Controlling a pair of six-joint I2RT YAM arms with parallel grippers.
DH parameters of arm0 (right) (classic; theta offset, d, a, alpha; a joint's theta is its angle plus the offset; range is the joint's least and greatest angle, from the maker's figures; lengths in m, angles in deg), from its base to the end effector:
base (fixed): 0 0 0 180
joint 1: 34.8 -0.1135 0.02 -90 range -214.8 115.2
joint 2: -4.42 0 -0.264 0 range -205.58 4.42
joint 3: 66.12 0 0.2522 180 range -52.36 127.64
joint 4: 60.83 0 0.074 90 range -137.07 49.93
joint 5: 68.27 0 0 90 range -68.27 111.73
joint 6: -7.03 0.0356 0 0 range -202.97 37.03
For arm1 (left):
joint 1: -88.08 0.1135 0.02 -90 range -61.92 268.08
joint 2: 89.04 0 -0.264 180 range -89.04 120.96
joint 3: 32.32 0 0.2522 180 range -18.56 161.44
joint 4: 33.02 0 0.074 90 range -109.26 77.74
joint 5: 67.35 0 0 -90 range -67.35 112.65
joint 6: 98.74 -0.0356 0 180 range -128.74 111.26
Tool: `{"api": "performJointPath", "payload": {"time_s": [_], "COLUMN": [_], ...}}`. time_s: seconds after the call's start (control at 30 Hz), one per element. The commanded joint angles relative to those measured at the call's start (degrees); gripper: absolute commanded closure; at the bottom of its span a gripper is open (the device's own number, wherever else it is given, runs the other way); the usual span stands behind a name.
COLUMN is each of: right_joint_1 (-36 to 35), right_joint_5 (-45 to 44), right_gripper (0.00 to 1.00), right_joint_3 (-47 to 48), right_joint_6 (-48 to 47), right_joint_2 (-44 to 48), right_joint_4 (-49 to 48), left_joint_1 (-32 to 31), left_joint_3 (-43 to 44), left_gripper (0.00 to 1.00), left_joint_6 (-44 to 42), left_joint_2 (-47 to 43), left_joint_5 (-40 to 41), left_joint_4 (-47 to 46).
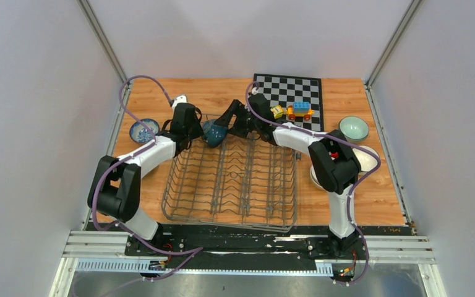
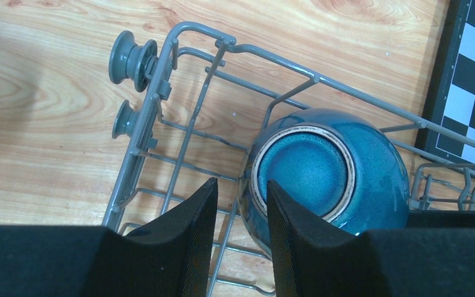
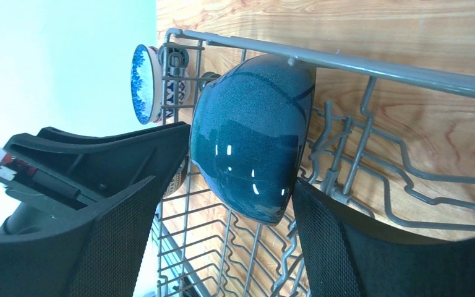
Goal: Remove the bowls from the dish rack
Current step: Pick up the bowl from the dish rack.
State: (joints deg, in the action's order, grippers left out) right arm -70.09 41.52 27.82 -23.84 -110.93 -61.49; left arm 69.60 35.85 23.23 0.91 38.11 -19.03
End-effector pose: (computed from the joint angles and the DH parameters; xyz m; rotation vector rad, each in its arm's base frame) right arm 0.3753 0.2804 0.2219 0.1931 2.1847 1.3614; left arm 0.3272 -0.0994 0.2206 -0.4049 2.1387 -0.2072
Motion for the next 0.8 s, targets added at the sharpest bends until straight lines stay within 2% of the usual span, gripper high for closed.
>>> {"api": "performJointPath", "payload": {"time_s": [0.0, 0.3, 0.77], "right_joint_1": [-0.81, -1.19, -1.85], "right_joint_5": [2.02, 4.48, 7.28], "right_gripper": [0.20, 0.29, 0.50], "right_joint_3": [-0.42, 0.33, 1.41], "right_joint_6": [1.16, 1.96, 3.23], "right_joint_2": [-1.32, -3.18, -5.82], "right_joint_4": [-3.88, -6.12, -11.98], "left_joint_1": [0.52, 0.55, 0.60], "left_joint_3": [-0.64, -0.82, -0.94], "left_gripper": [0.63, 0.64, 0.64], "left_joint_6": [0.60, 0.62, 0.23], "left_joint_2": [1.17, 1.28, 1.10], "left_joint_5": [-0.41, -0.35, 1.36], "left_joint_4": [-1.90, -1.81, -0.94]}}
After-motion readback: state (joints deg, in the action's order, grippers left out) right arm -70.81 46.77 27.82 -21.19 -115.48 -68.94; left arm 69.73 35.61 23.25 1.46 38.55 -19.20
